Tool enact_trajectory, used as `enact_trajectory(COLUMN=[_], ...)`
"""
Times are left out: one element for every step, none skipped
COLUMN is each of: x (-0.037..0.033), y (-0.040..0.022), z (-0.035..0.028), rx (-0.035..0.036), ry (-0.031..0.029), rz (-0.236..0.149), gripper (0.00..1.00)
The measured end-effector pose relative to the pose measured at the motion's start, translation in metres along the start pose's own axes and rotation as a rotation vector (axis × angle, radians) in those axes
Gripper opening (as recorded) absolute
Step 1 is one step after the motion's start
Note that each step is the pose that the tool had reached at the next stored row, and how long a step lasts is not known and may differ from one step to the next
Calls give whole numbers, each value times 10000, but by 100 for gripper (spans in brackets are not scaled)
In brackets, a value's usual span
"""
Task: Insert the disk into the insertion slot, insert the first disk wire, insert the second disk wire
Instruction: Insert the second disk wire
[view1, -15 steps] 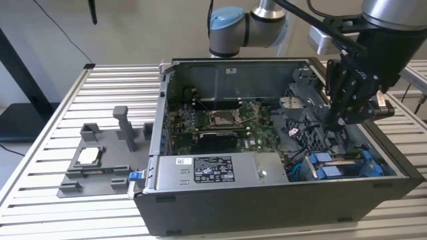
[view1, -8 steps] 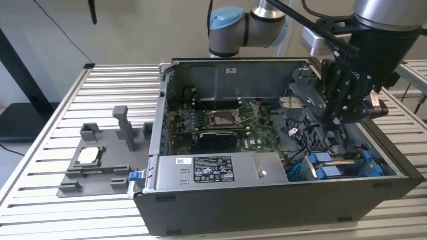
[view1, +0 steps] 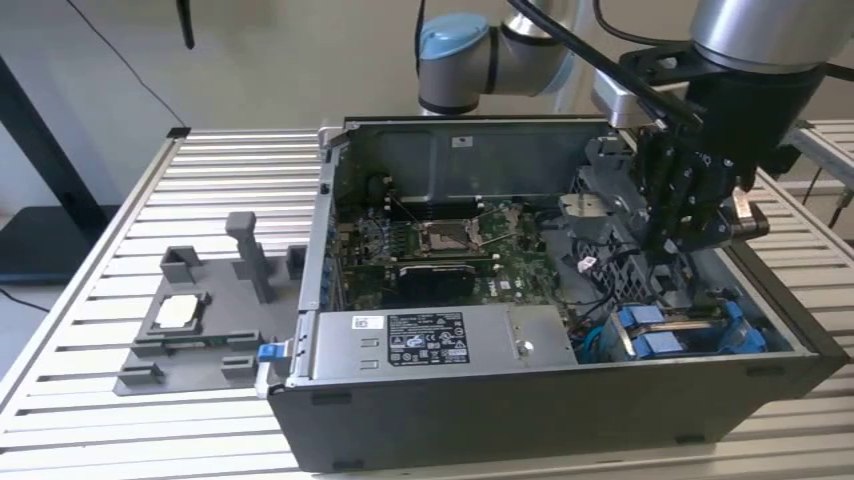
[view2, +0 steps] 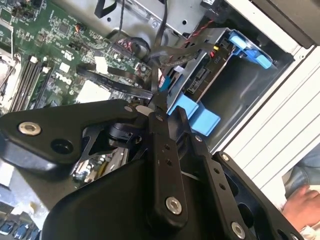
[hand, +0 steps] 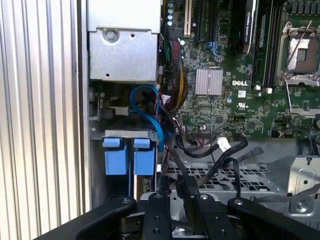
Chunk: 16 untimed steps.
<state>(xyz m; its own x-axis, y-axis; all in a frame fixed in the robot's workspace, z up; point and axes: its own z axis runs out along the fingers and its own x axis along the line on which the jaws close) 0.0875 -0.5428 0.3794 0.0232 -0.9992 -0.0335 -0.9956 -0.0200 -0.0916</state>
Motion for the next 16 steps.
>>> enact_trajectory(x=[-3, -4, -6, -8, -10, -12, -13, -15, -17, -18, -20, -20, -20, -20, -21, -21], y=[13, 32, 55, 80, 99, 115, 127, 139, 149, 160, 169, 176, 182, 186, 190, 194], z=[4, 6, 7, 8, 9, 13, 18, 24, 30, 34, 37, 39, 39, 39, 39, 39], rx=[42, 87, 130, 176, 226, 311, 410, 516, 612, 689, 744, 773, 793, 809, 825, 840], ry=[-1, -1, 1, 0, 2, 2, 5, 6, 6, 8, 9, 8, 10, 11, 12, 10], rz=[-17, -25, -29, -32, -35, -40, -48, -59, -69, -77, -83, -86, -90, -91, -91, -92], gripper=[26, 26, 26, 26, 26, 26, 26, 26, 26, 26, 26, 26, 26, 26, 26, 26])
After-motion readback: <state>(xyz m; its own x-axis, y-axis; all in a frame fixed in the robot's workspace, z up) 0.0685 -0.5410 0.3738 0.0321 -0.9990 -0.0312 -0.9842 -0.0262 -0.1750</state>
